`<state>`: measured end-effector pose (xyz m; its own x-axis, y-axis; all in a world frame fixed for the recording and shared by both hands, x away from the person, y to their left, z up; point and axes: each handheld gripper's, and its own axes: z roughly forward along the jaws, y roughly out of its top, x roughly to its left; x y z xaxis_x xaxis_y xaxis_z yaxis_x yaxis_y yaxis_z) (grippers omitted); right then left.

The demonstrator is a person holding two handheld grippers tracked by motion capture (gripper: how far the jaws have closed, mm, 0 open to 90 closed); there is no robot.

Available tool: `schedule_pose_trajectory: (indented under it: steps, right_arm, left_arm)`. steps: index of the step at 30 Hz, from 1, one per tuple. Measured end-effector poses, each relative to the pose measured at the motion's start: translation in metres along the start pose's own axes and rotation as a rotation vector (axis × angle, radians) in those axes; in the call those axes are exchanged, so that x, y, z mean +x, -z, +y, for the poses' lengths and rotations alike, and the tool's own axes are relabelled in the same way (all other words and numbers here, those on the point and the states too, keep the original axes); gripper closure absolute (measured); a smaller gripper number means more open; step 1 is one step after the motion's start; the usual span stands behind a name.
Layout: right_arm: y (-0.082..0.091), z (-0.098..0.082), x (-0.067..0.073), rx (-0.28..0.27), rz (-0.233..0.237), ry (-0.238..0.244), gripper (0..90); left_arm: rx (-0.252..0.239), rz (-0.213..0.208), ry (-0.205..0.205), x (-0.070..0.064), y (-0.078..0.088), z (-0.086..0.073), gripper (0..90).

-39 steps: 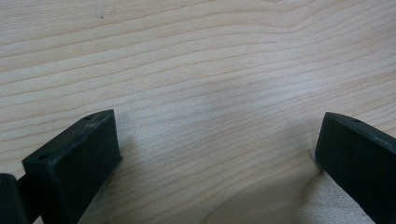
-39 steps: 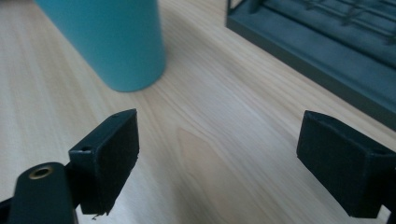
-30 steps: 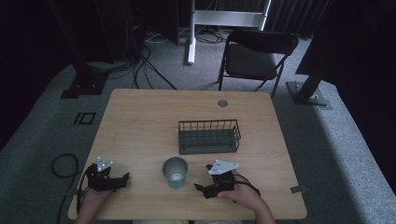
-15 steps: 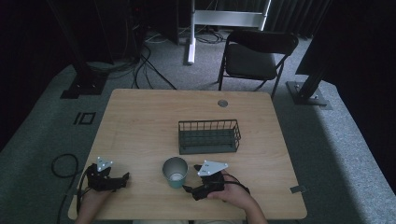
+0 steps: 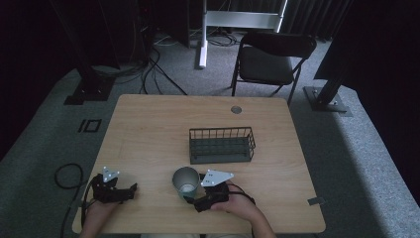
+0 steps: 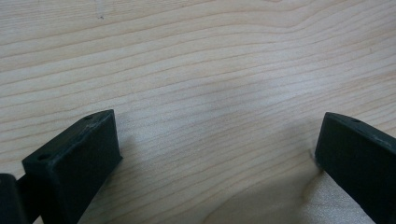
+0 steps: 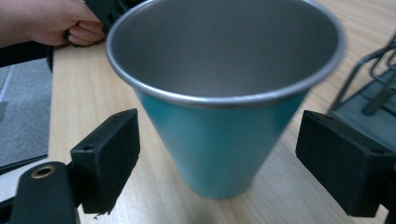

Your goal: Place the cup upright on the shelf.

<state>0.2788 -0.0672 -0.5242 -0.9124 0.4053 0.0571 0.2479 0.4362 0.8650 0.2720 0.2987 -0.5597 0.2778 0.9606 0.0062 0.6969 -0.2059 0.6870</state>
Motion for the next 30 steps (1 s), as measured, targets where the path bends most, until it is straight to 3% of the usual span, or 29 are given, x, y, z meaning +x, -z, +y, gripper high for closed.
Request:
schedule_pose_trajectory:
  steps: [6, 14, 22, 30]
  right_arm:
    - [-0.004, 0.001, -0.001, -0.020, 0.001, -0.010, 13.4]
    - [-0.010, 0.005, 0.000, -0.094, -0.011, -0.009, 13.1]
    - [-0.015, 0.011, 0.002, -0.093, -0.050, -0.052, 13.6]
    - [-0.012, 0.023, 0.000, -0.130, -0.059, -0.080, 13.7]
  left_arm:
    - [0.000, 0.000, -0.001, 0.000, 0.000, 0.000, 0.5]
    - [0.000, 0.000, 0.000, 0.000, 0.000, 0.000, 0.5]
    - [0.000, 0.000, 0.000, 0.000, 0.000, 0.000, 0.5]
    - [0.000, 0.000, 0.000, 0.000, 0.000, 0.000, 0.5]
